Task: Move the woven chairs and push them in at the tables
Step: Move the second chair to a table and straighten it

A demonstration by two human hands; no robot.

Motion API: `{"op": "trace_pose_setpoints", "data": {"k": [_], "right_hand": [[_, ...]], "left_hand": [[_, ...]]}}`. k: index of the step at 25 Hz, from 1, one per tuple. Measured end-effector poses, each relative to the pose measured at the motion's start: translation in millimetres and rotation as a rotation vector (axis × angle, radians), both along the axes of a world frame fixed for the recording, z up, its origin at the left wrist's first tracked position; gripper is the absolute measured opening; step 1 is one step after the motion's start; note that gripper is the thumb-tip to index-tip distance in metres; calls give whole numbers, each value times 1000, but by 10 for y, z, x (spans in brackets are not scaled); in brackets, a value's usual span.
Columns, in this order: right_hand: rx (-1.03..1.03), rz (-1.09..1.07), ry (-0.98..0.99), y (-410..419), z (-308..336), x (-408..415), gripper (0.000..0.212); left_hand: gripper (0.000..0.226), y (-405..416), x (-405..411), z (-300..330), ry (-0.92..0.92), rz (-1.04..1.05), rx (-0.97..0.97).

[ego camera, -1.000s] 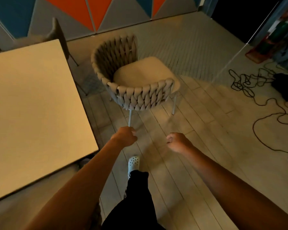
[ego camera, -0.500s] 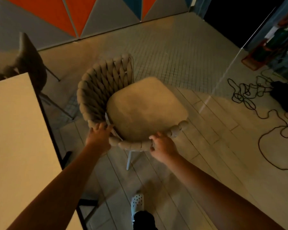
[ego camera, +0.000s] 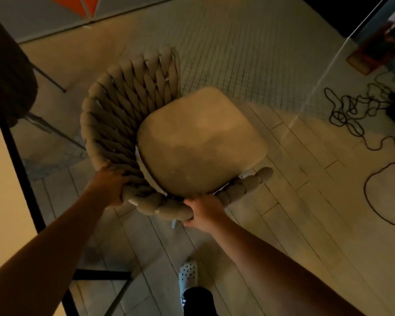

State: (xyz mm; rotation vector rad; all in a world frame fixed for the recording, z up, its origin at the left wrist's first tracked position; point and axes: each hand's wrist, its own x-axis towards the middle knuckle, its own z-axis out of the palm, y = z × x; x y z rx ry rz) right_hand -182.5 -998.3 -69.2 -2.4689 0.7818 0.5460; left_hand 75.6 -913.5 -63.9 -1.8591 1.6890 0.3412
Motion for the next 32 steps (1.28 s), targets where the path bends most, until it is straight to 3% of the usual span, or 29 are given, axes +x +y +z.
{"op": "trace_pose_setpoints", "data": {"k": [6,12,17,20,22,24,26,28,29,30,32], "right_hand": [[49,68,14,-25,13,-425,47],[69,140,22,-58,50,-1499,52],[78,213,149,-219,106,-2554,60],[34,250,332,-364,212,-3010,63],[-6,259,581,-402,228,-3215,70],[66,183,763,-353,237,-3277,71],[216,184,882,-224,271,-3202,72],[331,153,815,82,255,-3118,90],[372,131,677,294,207,-3104,96],[357,111,499,501,156,-3107,94],[136,111,179,802,43,-3187,69]], "left_hand": [[66,200,-541,20,3,102,12],[64,598,-1849,-11,33,300,-5],[63,826,-3244,-108,104,467,-69],[57,794,-3933,-119,255,507,-42],[66,826,-4119,-136,355,295,52],[76,918,-3885,-83,254,118,98],[73,1063,-3471,-27,118,183,82],[60,1164,-3217,27,130,324,-5],[54,1180,-3202,11,139,351,-36],[50,1178,-3244,-18,125,358,-50],[48,1166,-3355,-65,102,382,-64]]}}
